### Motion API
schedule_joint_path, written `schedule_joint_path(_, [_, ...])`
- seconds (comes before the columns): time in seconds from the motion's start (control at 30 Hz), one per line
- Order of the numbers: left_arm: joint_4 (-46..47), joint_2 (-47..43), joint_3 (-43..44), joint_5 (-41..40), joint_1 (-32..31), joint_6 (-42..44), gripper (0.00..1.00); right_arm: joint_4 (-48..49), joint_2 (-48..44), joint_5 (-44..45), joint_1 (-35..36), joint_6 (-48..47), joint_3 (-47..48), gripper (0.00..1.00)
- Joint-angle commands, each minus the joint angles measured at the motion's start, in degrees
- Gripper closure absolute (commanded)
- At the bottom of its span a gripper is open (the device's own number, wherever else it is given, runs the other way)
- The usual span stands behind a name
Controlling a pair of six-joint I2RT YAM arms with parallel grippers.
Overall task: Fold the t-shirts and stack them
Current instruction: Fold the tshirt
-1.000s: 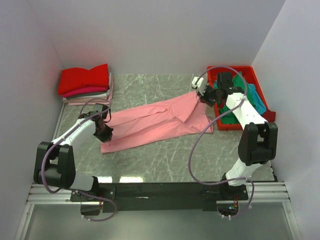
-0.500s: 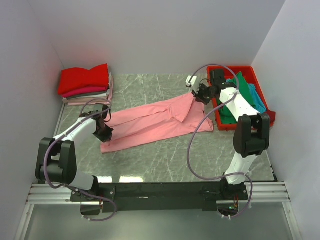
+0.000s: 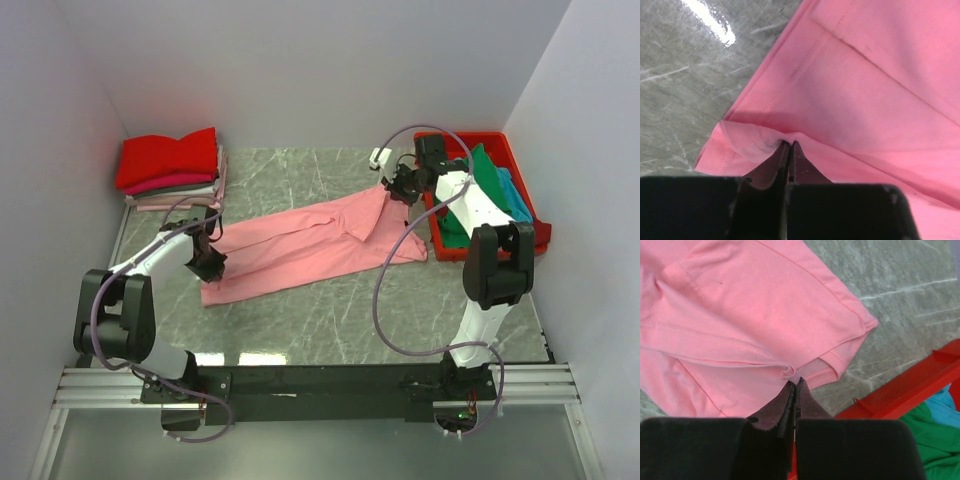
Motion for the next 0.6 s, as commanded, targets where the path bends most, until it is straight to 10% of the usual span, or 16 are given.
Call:
schedule_joint_path(0.0, [0.2,0.4,2.8,-1.8,0.4,1.2,0.95,1.0,1.2,0.6,0.4,1.1,3.5,1.0])
schedule_joint_path(0.27, [-2.8,-4.7,4.4,-6.8,0.8,1.7,0.46,1.1,3.3,0.7,0.4,2.1,4.9,1.0])
schedule_joint_path(0.57, [4.5,-21.7,2.3,-0.7,1.3,15.4,0.33,1.8,5.7,2.1,1.2,3.3,6.0,1.0])
